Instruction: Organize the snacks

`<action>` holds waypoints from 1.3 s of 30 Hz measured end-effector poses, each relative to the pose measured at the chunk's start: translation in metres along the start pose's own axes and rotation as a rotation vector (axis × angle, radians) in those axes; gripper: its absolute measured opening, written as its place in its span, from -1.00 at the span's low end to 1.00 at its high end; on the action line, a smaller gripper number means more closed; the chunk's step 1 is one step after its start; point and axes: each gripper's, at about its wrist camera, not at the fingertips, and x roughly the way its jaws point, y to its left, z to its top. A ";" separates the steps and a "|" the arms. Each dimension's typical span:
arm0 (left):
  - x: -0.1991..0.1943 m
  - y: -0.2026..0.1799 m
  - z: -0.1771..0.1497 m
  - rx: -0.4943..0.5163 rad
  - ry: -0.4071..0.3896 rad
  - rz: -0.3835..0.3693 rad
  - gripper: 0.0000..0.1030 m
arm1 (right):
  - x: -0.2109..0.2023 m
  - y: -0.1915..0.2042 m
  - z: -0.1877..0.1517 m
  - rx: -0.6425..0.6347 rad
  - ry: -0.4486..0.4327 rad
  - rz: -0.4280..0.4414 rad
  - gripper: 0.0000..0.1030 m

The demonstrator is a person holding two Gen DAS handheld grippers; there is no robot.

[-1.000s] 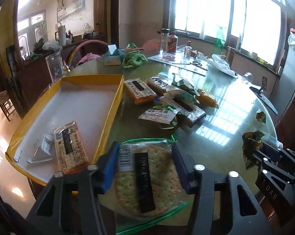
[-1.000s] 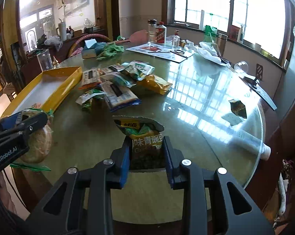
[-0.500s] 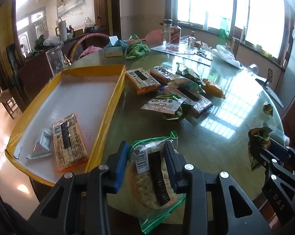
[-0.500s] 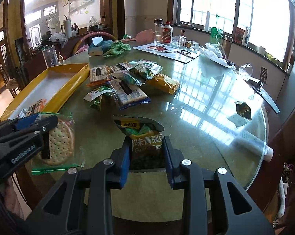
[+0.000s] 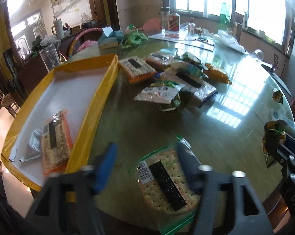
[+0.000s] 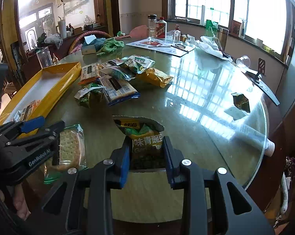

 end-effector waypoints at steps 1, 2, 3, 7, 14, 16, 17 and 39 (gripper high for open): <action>0.001 0.003 -0.002 -0.011 0.006 -0.029 0.52 | 0.001 0.000 0.000 0.000 0.003 0.001 -0.36; 0.002 0.005 -0.003 -0.026 0.015 -0.052 0.53 | 0.003 -0.001 0.000 -0.001 0.005 0.002 -0.36; 0.005 0.005 -0.003 -0.036 0.031 -0.061 0.55 | 0.004 -0.002 0.000 0.002 0.007 0.001 -0.36; 0.010 -0.005 -0.004 -0.042 0.076 -0.094 0.59 | 0.010 -0.008 0.000 0.023 0.014 0.007 -0.36; 0.006 -0.017 -0.012 -0.047 0.040 -0.013 0.71 | 0.013 -0.016 -0.001 0.034 0.012 -0.027 -0.36; 0.016 -0.023 -0.017 -0.033 0.094 -0.013 0.79 | 0.014 -0.019 0.000 0.041 0.016 -0.031 -0.36; 0.015 -0.023 -0.020 -0.040 0.079 -0.015 0.81 | 0.014 -0.020 0.000 0.042 0.014 -0.038 -0.36; -0.031 0.012 0.002 -0.077 -0.042 -0.092 0.46 | 0.012 -0.009 0.009 0.030 0.009 -0.023 -0.36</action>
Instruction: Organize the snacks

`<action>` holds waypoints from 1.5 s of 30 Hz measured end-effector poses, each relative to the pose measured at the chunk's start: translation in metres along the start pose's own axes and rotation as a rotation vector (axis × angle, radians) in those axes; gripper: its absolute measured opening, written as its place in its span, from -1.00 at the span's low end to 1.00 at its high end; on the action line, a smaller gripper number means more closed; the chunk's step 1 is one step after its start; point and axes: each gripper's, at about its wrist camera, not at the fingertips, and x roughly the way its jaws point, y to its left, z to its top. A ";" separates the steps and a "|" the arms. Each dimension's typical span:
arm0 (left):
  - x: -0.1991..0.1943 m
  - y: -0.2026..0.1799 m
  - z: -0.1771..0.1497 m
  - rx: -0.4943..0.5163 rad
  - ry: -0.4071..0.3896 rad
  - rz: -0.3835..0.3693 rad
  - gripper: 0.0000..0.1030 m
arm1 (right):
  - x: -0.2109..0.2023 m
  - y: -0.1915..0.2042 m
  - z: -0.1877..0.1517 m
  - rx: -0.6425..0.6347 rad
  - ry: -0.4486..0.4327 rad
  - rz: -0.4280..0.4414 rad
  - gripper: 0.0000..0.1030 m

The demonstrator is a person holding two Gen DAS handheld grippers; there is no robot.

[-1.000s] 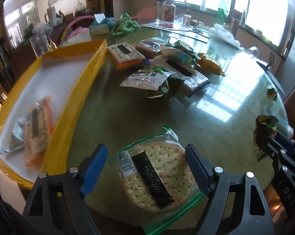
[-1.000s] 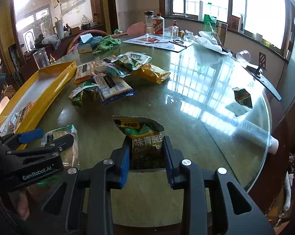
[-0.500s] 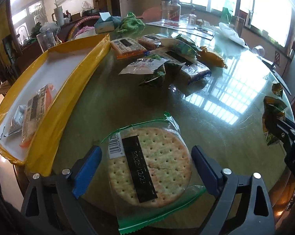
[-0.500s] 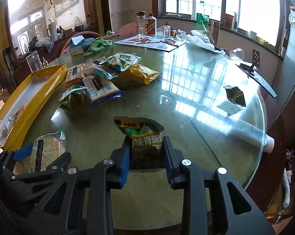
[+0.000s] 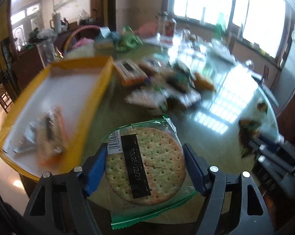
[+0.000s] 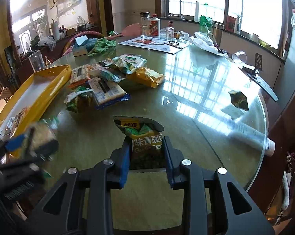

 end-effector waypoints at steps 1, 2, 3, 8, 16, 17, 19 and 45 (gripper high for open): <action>-0.009 0.010 0.007 -0.015 -0.021 -0.002 0.46 | -0.002 0.006 0.003 -0.011 -0.005 0.005 -0.36; -0.015 0.017 0.012 -0.023 -0.037 0.001 0.46 | -0.003 0.010 0.004 -0.019 -0.008 0.008 -0.36; -0.022 0.026 0.016 -0.035 -0.057 0.010 0.46 | -0.004 0.017 0.007 -0.030 -0.012 0.014 -0.36; -0.048 0.074 0.031 -0.102 -0.131 0.051 0.46 | -0.007 0.059 0.021 -0.092 -0.038 0.052 -0.36; -0.024 0.159 0.051 -0.164 -0.124 0.173 0.46 | 0.006 0.155 0.041 -0.209 -0.037 0.164 -0.36; -0.018 0.164 0.052 -0.171 -0.114 0.178 0.46 | 0.013 0.165 0.045 -0.217 -0.023 0.187 -0.36; -0.004 0.180 0.054 -0.187 -0.088 0.181 0.46 | 0.028 0.189 0.053 -0.243 0.005 0.224 -0.36; 0.039 0.226 0.049 -0.186 -0.008 0.258 0.56 | 0.093 0.274 0.070 -0.297 0.102 0.304 0.23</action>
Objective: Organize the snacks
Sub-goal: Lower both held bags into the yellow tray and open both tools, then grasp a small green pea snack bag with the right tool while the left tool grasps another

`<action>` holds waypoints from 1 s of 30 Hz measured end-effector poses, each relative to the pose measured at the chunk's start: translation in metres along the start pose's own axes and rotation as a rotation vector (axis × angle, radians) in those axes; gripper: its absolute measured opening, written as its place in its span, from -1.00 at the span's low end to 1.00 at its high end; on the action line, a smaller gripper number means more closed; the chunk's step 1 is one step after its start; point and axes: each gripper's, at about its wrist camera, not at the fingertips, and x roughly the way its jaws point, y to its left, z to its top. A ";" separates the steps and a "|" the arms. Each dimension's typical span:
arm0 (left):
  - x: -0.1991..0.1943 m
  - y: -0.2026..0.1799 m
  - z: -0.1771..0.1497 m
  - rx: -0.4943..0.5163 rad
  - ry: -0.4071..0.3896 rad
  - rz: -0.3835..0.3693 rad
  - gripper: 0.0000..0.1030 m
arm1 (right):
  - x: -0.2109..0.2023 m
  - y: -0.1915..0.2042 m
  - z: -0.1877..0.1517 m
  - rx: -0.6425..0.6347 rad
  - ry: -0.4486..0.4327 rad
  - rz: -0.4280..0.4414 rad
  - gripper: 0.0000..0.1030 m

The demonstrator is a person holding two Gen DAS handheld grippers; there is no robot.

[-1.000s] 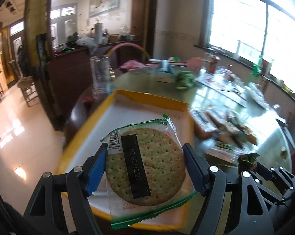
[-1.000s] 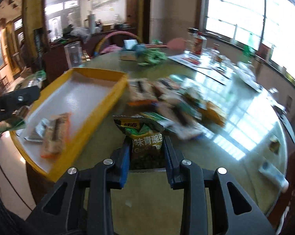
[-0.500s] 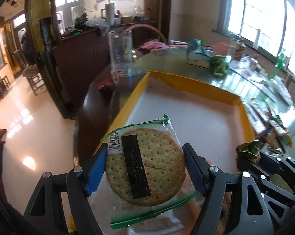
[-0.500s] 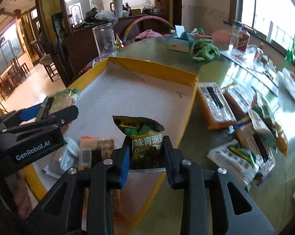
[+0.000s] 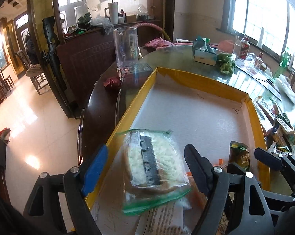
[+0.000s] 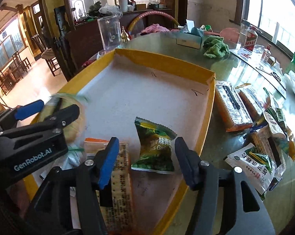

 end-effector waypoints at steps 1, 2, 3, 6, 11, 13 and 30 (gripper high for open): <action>-0.002 0.000 -0.001 -0.003 -0.010 0.008 0.56 | -0.002 0.000 0.000 0.002 -0.005 0.000 0.25; -0.002 0.000 -0.001 -0.005 -0.013 0.016 0.56 | -0.003 0.000 0.000 0.005 -0.010 0.001 0.25; -0.003 0.001 0.000 -0.004 -0.013 0.020 0.57 | -0.006 0.000 0.000 0.008 -0.015 0.006 0.26; -0.008 0.001 0.000 -0.013 -0.029 0.020 0.57 | -0.014 -0.002 0.001 0.017 -0.034 0.017 0.30; -0.023 0.006 -0.004 -0.092 -0.079 -0.028 0.57 | -0.031 -0.009 -0.004 0.038 -0.072 0.052 0.40; -0.032 0.006 -0.005 -0.116 -0.088 -0.035 0.58 | -0.039 -0.014 -0.007 0.052 -0.090 0.069 0.47; -0.102 -0.080 -0.035 0.033 -0.137 -0.114 0.58 | -0.110 -0.099 -0.066 0.210 -0.149 0.090 0.52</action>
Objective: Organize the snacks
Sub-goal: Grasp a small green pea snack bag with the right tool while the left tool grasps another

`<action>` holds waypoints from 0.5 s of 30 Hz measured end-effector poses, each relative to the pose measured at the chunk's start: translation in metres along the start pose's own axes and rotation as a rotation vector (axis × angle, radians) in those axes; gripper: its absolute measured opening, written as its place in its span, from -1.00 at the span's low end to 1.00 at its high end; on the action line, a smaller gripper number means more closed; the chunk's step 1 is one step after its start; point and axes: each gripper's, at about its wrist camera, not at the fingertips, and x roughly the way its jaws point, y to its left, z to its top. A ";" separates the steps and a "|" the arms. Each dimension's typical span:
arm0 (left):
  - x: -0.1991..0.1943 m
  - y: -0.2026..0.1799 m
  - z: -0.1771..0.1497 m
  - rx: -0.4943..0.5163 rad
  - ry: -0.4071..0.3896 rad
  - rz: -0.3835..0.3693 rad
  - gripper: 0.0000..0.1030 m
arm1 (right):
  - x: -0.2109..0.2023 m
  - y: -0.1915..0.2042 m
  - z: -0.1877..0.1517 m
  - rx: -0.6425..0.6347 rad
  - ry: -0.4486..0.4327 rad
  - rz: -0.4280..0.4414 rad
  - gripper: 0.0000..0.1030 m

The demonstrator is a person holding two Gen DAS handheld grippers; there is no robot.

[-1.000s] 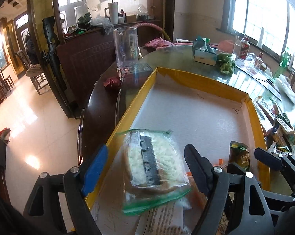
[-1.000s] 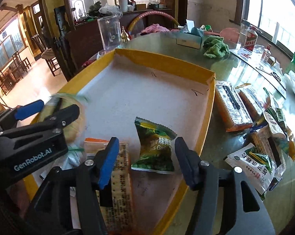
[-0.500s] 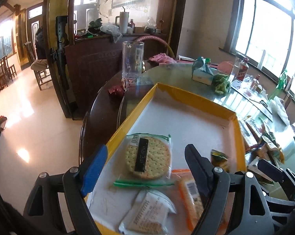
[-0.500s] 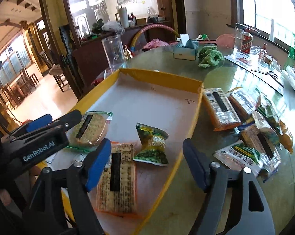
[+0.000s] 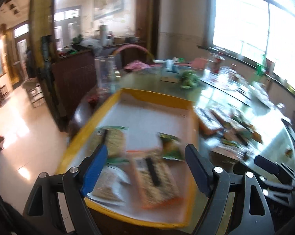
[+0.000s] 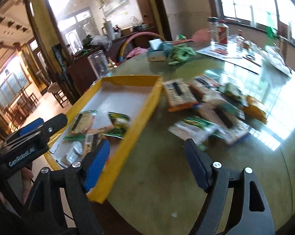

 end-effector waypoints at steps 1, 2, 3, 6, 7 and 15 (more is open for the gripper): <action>-0.001 -0.007 -0.002 0.005 0.014 -0.030 0.58 | -0.005 -0.009 -0.003 0.011 0.000 -0.006 0.52; 0.001 -0.015 -0.004 0.010 0.037 -0.076 0.59 | -0.012 -0.022 -0.006 0.028 0.002 -0.016 0.52; 0.002 -0.023 -0.006 0.013 0.059 -0.113 0.59 | -0.016 -0.030 -0.010 0.038 0.003 -0.020 0.52; 0.012 -0.052 -0.009 0.049 0.118 -0.200 0.59 | -0.028 -0.060 -0.021 0.067 0.012 -0.035 0.52; 0.018 -0.064 -0.010 0.064 0.144 -0.214 0.59 | -0.032 -0.070 -0.024 0.075 0.014 -0.046 0.52; 0.054 -0.120 0.000 0.156 0.207 -0.252 0.59 | -0.050 -0.130 -0.045 0.157 0.015 -0.076 0.52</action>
